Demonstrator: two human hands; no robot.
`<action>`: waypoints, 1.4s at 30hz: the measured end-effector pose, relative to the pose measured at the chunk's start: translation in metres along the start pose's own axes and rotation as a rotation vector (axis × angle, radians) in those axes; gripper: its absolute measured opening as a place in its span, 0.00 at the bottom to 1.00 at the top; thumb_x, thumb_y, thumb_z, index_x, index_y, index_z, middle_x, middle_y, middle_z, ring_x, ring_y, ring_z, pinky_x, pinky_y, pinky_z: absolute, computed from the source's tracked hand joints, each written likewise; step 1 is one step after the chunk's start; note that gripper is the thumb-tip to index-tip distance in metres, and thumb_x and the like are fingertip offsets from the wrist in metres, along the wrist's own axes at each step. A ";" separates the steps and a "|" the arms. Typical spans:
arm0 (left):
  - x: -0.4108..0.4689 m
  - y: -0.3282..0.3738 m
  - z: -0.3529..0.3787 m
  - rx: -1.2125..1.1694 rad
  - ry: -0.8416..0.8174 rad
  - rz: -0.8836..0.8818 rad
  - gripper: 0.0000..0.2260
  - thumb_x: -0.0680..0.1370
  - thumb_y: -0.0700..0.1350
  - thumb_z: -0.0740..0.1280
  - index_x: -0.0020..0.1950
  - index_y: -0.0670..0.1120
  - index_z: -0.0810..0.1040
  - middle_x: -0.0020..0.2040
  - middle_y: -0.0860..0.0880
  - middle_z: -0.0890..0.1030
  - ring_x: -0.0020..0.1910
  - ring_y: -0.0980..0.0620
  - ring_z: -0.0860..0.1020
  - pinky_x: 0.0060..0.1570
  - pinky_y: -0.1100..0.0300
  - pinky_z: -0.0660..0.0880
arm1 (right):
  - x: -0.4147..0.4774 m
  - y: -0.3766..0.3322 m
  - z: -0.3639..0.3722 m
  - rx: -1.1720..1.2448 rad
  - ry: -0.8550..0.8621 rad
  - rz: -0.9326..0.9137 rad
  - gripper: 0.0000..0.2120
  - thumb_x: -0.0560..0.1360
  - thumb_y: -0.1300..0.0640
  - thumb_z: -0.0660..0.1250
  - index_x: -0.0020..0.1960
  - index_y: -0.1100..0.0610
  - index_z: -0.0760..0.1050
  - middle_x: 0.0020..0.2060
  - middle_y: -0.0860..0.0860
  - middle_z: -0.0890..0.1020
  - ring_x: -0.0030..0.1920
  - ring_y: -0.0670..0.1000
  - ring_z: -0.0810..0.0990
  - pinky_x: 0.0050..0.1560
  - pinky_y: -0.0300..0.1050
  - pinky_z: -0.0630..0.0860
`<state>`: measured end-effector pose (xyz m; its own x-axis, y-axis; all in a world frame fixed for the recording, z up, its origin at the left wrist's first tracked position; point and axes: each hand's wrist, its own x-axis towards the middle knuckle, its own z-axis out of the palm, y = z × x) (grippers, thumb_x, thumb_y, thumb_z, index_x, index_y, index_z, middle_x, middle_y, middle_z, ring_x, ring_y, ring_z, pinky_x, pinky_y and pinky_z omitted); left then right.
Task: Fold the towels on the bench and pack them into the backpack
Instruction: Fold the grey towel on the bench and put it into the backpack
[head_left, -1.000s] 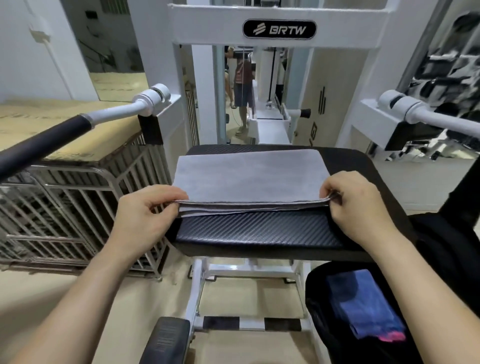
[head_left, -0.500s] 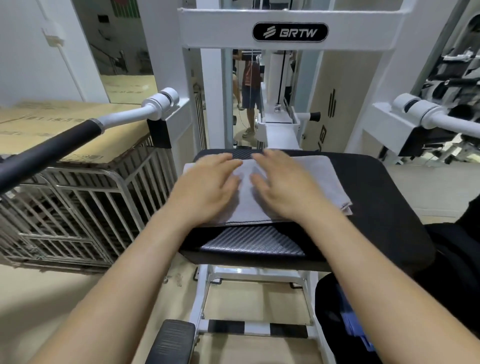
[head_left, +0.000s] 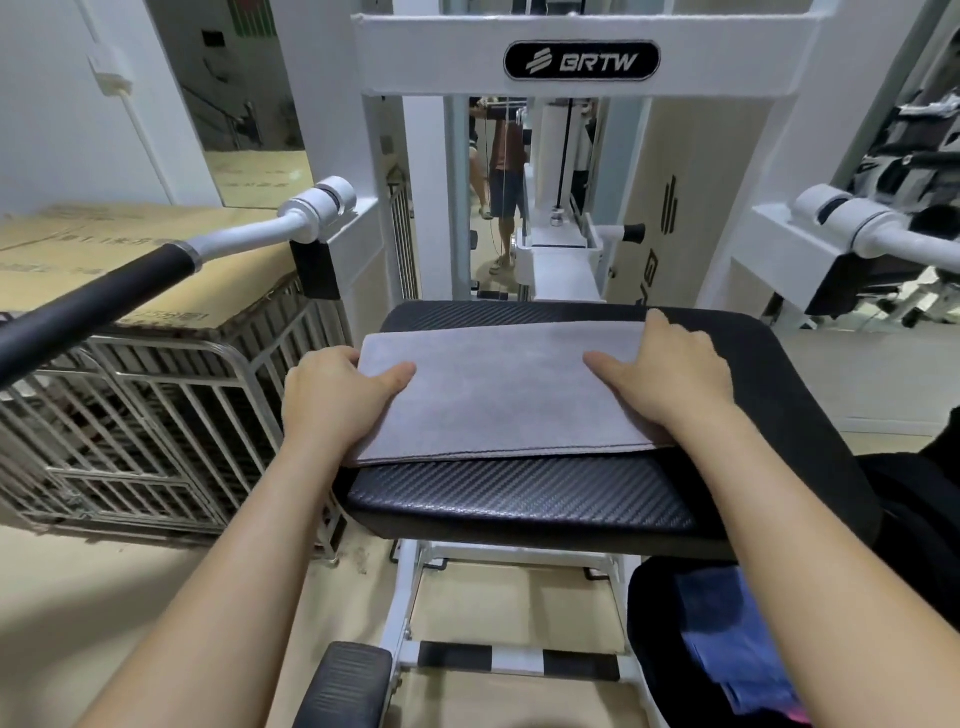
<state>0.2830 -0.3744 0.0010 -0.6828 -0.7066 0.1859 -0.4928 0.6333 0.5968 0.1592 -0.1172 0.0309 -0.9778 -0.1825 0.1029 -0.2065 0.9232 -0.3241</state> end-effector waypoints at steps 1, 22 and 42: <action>0.000 0.001 -0.001 0.013 0.032 0.012 0.25 0.67 0.65 0.69 0.53 0.47 0.81 0.51 0.46 0.83 0.53 0.42 0.78 0.50 0.51 0.74 | 0.002 0.000 -0.006 0.088 0.001 0.002 0.40 0.72 0.38 0.67 0.74 0.59 0.59 0.69 0.58 0.71 0.68 0.62 0.68 0.62 0.55 0.69; -0.046 0.048 -0.060 -0.639 -0.483 0.456 0.19 0.73 0.28 0.67 0.59 0.47 0.79 0.50 0.48 0.86 0.51 0.53 0.84 0.54 0.60 0.79 | -0.045 -0.038 -0.056 0.895 -0.250 -0.408 0.40 0.69 0.71 0.70 0.71 0.39 0.64 0.53 0.58 0.81 0.46 0.62 0.82 0.50 0.57 0.82; -0.109 0.045 -0.074 -0.101 -0.152 0.957 0.10 0.77 0.55 0.62 0.46 0.49 0.74 0.44 0.54 0.79 0.46 0.52 0.76 0.46 0.53 0.73 | -0.131 -0.031 -0.041 1.195 -0.492 -0.314 0.12 0.77 0.63 0.62 0.54 0.60 0.84 0.51 0.57 0.85 0.57 0.56 0.82 0.64 0.54 0.75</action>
<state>0.3749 -0.2924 0.0659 -0.8362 0.1456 0.5287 0.3504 0.8835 0.3109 0.2953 -0.1077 0.0659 -0.7419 -0.6680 0.0583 -0.0811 0.0031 -0.9967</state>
